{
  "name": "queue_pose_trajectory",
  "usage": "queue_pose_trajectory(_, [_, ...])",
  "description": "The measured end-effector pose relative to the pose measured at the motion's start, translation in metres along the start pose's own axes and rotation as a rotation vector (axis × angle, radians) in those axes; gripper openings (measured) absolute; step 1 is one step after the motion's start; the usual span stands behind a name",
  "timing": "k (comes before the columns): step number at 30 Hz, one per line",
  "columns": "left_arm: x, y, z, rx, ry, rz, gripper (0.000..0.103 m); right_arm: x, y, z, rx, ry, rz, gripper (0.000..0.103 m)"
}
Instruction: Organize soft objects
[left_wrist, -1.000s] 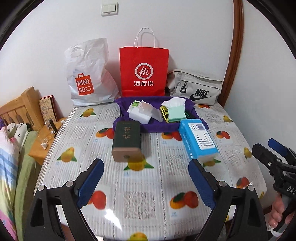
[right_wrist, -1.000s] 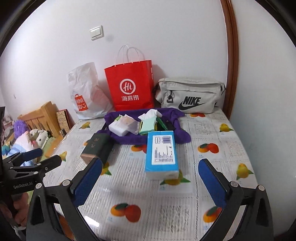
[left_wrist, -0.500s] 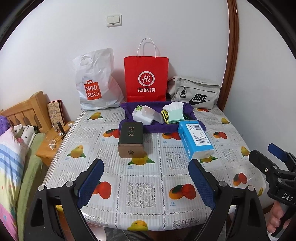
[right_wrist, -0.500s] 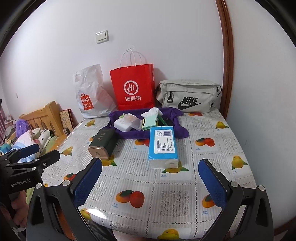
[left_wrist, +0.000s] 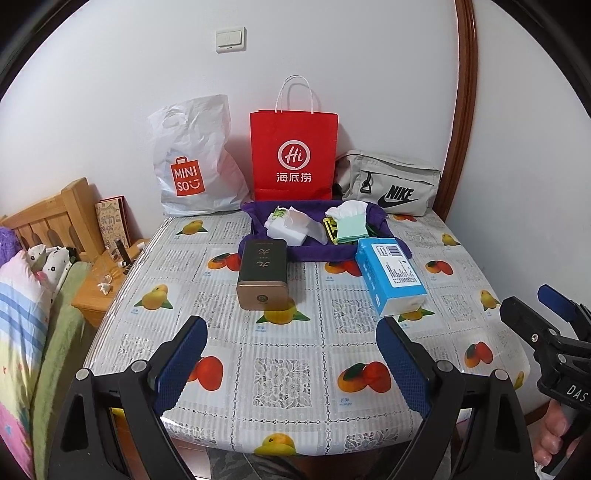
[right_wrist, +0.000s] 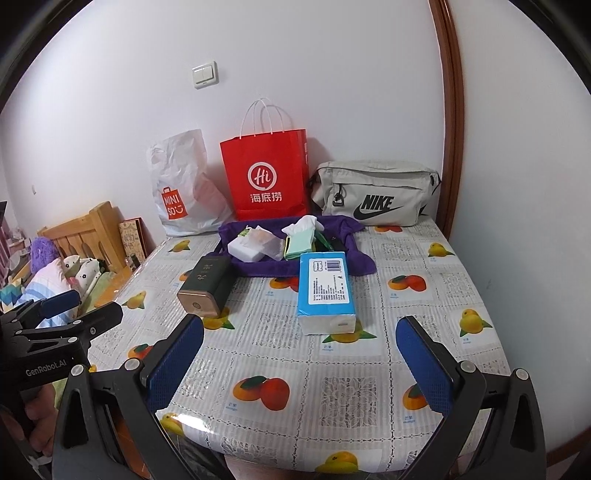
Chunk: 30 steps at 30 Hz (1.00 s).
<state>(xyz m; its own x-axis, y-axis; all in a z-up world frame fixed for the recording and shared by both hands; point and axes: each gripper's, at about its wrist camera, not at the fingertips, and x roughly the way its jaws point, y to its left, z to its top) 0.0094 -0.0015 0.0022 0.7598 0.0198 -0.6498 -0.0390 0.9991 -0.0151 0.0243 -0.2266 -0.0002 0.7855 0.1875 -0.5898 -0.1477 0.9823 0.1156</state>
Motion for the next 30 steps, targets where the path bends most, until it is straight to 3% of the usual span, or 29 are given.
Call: queue_pose_trajectory(30, [-0.0013,0.0027,-0.0019,-0.007,0.006,0.003,0.093,-0.0080,0.0011,-0.0001,0.001,-0.015,-0.001,0.102])
